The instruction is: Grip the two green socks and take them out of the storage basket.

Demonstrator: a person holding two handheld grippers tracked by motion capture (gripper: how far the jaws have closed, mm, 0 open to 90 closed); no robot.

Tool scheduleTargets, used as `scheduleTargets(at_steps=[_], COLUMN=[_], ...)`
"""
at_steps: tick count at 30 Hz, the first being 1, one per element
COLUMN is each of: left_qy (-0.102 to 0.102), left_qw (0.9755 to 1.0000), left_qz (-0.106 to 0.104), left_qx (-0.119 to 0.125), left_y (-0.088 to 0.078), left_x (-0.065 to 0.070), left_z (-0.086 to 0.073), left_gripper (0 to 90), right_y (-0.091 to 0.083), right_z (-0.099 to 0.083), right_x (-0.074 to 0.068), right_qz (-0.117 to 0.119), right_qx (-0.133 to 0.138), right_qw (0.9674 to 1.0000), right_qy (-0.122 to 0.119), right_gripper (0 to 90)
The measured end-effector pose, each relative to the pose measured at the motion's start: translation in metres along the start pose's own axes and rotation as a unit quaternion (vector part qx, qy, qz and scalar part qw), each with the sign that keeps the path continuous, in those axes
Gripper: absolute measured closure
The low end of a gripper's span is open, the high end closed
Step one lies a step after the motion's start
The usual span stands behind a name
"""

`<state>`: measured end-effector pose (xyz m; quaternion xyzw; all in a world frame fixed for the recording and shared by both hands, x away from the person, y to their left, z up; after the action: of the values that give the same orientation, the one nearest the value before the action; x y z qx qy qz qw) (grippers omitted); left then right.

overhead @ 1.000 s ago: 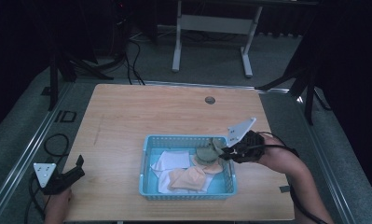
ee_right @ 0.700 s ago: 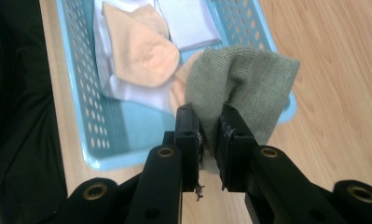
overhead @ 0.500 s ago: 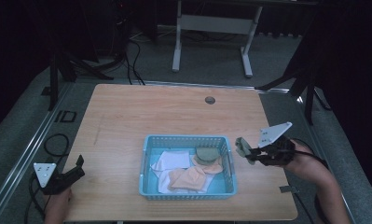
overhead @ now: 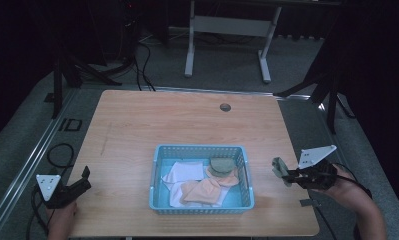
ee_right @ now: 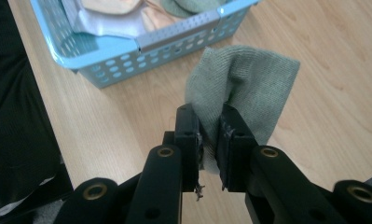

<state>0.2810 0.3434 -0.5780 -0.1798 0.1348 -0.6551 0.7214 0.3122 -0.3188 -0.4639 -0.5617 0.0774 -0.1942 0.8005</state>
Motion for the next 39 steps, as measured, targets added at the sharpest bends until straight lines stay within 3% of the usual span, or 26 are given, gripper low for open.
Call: scheduleTargets(at_steps=[5, 15, 25, 29, 32, 36, 39], left_qy=[0.0, 0.0, 0.0, 0.0, -0.001, -0.001, -0.001], left_qw=[1.0, 1.0, 1.0, 1.0, 1.0, 1.0, 1.0], left_qz=[-0.001, 0.0, 0.001, 0.001, 0.0, 0.0, 0.0], left_qx=[0.0, 0.0, 0.0, 0.0, -0.001, -0.001, -0.001], left_y=[0.0, 0.0, 0.0, 0.0, 0.0, 0.0, 0.0], left_x=[0.0, 0.0, 0.0, 0.0, 0.0, 0.0, 0.0], left_z=[0.0, 0.0, 0.0, 0.0, 0.0, 0.0, 0.0], left_gripper=[0.5, 0.5, 0.5, 0.5, 0.5, 0.5, 0.5], right_y=[0.019, 0.071, 0.098, 0.102, 0.099, 0.086, 0.071], right_z=[-0.011, -0.033, -0.041, -0.041, -0.039, -0.033, -0.025], right_x=[-0.006, -0.013, -0.022, -0.025, -0.024, -0.024, -0.02], right_qz=[0.011, 0.013, 0.047, 0.054, 0.056, 0.05, 0.04], right_qx=[-0.01, -0.067, -0.062, -0.064, -0.071, -0.071, -0.062], right_qw=[0.9999, 0.9974, 0.9962, 0.9958, 0.9951, 0.9957, 0.9969], right_qy=[0.008, 0.022, 0.037, 0.037, 0.041, 0.03, 0.025], right_gripper=[79.7, 79.6, 79.2, 77.3, 70.1, 61.7, 60.2])
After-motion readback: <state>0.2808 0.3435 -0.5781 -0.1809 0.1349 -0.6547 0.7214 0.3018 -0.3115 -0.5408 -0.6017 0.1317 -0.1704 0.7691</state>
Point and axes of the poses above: each handheld gripper's, and its own axes: y roughly forward along the jaws, z roughly out of its top, x roughly to its right, the point moved 6 cm from there along y, roughly forward along the jaws, and after that the axes turned 11 degrees about -x, right-handed, at the moved point
